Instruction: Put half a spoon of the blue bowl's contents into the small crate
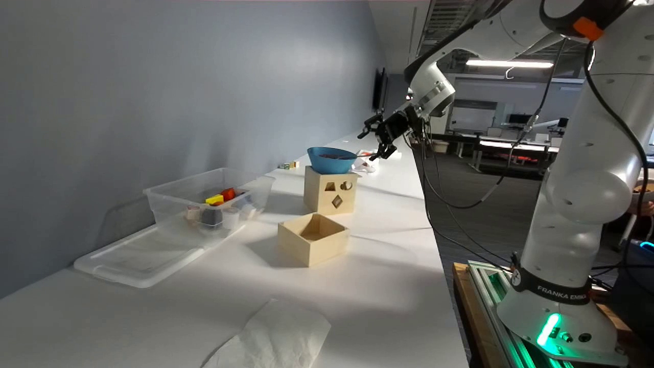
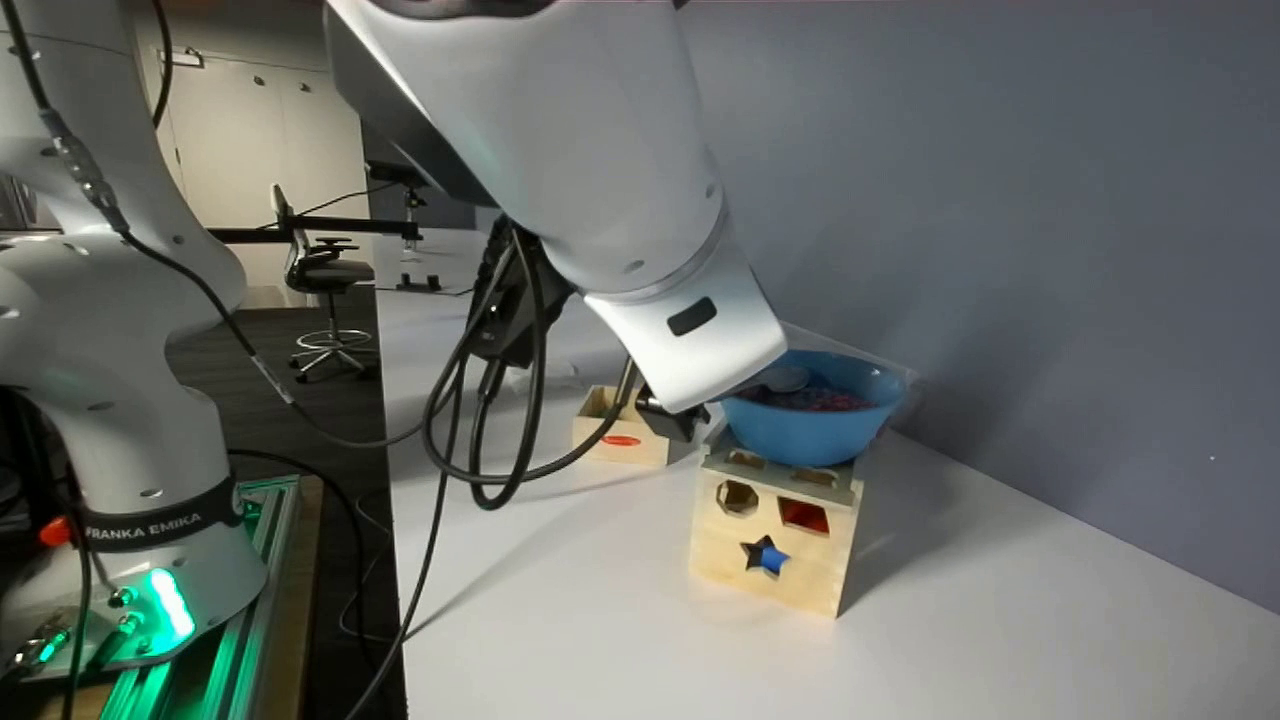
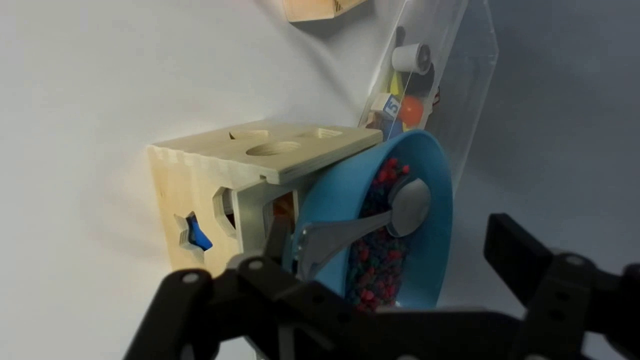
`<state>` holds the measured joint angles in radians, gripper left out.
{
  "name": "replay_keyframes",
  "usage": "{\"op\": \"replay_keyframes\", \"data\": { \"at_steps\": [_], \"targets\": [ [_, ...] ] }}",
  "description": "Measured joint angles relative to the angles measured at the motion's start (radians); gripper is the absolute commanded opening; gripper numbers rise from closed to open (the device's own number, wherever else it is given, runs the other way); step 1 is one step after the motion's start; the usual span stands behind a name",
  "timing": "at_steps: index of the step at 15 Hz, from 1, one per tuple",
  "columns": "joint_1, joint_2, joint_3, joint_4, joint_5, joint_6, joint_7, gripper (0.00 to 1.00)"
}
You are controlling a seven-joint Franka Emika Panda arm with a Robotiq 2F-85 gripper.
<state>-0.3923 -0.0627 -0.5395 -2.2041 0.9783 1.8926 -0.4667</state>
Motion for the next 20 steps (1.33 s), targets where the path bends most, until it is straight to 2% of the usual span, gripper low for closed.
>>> {"op": "replay_keyframes", "data": {
  "at_steps": [9,11,20],
  "targets": [
    [-0.017,-0.007,0.008,-0.01,0.0,0.0,0.002,0.04],
    [-0.021,-0.017,0.008,-0.01,0.0,0.0,0.0,0.0],
    [-0.028,-0.122,0.01,-0.004,-0.016,-0.005,-0.007,0.01]
  ]
}}
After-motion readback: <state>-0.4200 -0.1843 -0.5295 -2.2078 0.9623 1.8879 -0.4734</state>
